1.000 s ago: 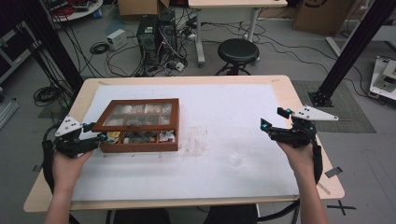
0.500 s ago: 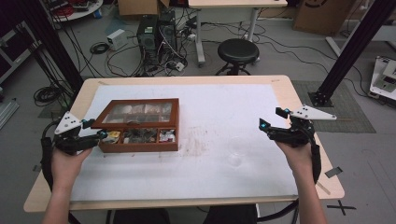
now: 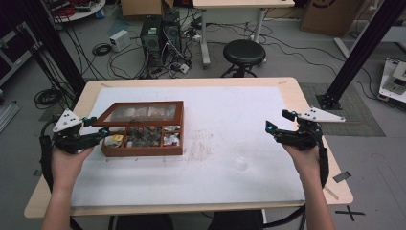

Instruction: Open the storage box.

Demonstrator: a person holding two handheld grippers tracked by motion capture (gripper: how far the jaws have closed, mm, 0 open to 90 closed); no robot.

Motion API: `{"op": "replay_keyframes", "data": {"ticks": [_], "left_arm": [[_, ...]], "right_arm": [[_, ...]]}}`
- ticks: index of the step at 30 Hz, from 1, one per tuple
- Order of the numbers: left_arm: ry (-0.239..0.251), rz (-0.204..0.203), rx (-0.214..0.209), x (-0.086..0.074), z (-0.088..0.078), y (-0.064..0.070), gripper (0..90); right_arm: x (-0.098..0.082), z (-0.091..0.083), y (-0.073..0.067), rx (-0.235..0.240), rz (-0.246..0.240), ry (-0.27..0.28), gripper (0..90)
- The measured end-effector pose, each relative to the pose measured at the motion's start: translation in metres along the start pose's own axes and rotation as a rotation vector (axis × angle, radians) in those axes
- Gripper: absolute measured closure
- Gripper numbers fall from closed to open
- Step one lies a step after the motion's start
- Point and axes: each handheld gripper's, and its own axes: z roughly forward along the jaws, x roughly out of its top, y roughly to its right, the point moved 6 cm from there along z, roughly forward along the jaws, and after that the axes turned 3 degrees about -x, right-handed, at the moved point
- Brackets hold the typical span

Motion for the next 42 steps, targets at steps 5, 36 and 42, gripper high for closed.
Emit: {"op": "replay_keyframes", "data": {"ticks": [5, 36, 42], "left_arm": [[-0.003, -0.007, -0.006, 0.005, 0.0, -0.002, 39.8], [0.039, -0.05, -0.036, 0.03, 0.011, -0.018, 33.7], [0.079, -0.064, -0.038, 0.035, 0.015, -0.022, 32.7]], "right_arm": [[0.0, -0.001, 0.0, 0.0, 0.001, 0.002, 22.0], [0.019, -0.003, 0.004, -0.005, 0.011, 0.031, 21.9], [0.024, 0.002, 0.009, -0.004, 0.007, 0.033, 21.9]]}}
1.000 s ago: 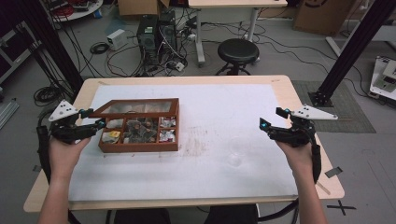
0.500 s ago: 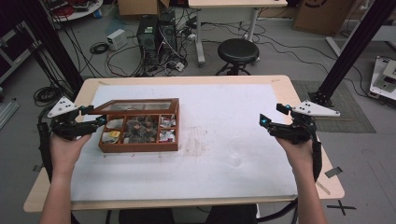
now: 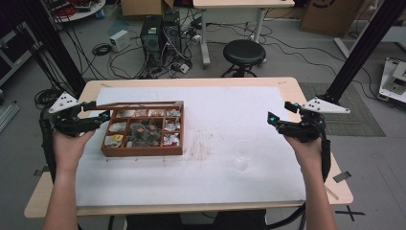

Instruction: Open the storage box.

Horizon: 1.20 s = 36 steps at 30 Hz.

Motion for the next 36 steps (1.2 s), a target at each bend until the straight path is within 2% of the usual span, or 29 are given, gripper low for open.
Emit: {"op": "replay_keyframes", "data": {"ticks": [7, 18, 28, 36], "left_arm": [[0.005, 0.006, 0.012, 0.01, 0.006, -0.003, 31.3], [0.038, -0.009, -0.012, 0.015, 0.015, -0.009, 30.4], [0.051, -0.023, -0.006, 0.023, 0.021, -0.014, 30.4], [0.07, -0.032, -0.007, 0.028, 0.026, -0.018, 30.4]], "right_arm": [[0.008, 0.006, 0.01, 0.003, -0.013, 0.011, 21.9], [0.018, 0.014, 0.027, 0.008, -0.02, 0.03, 21.9], [0.022, 0.017, 0.032, 0.011, -0.025, 0.029, 21.9], [0.021, 0.013, 0.033, 0.003, -0.031, 0.024, 21.9]]}}
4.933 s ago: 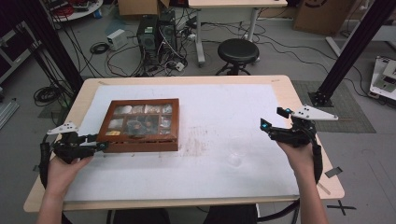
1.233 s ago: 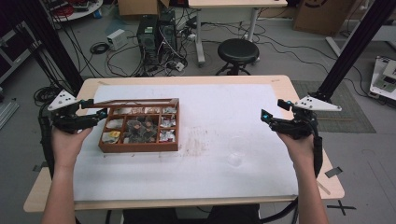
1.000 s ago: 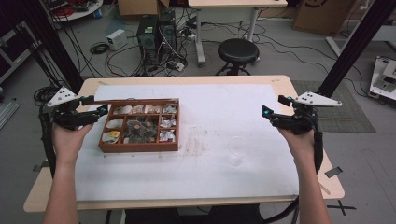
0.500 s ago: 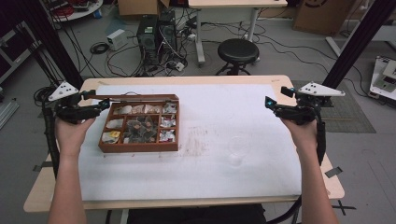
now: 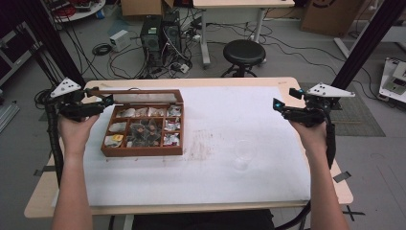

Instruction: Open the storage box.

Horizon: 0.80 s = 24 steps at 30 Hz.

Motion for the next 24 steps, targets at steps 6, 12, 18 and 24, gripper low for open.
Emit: {"op": "replay_keyframes", "data": {"ticks": [6, 12, 18, 24], "left_arm": [[0.025, -0.018, 0.003, 0.0019, 0.0036, -0.0028, 30.3], [0.036, -0.03, 0.006, 0.0023, 0.0052, -0.0041, 30.2], [0.034, -0.035, 0.011, 0.0021, 0.0053, -0.0037, 30.1], [0.025, -0.033, 0.015, 0.0019, 0.0044, -0.0029, 30.1]], "right_arm": [[-0.0013, -0.0011, 0.0002, -0.001, -0.003, -0.005, 21.9], [-0.003, -0.0018, 0.0011, -0.004, -0.004, -0.01, 21.9], [-0.0038, -0.0013, 0.0032, -0.01, 0.004, -0.014, 21.9], [-0.0028, 0.0026, 0.0008, -0.006, 0.003, -0.019, 21.9]]}}
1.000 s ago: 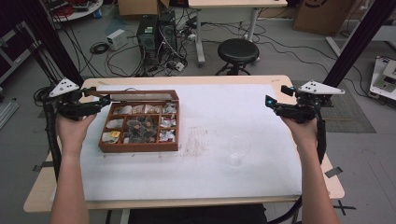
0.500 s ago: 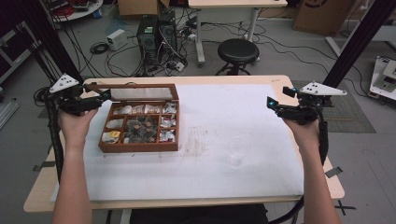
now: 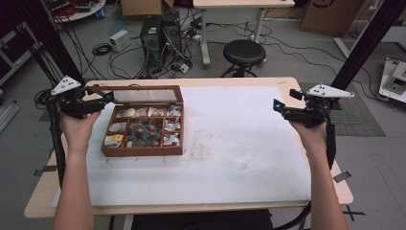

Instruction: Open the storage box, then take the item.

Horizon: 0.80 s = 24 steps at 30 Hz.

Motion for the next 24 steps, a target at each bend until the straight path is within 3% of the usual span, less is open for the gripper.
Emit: {"op": "replay_keyframes", "data": {"ticks": [17, 24], "left_arm": [[0.01, -0.008, 0.003, 0.0, 0.001, -0.001, 30.0], [0.006, -0.007, -0.003, 0.0, 0.001, -0.001, 30.0]], "right_arm": [[0.001, 0.001, -0.006, 0.016, -0.011, -0.005, 21.9], [0.018, -0.004, -0.027, 0.045, -0.029, 0.014, 21.9]]}}
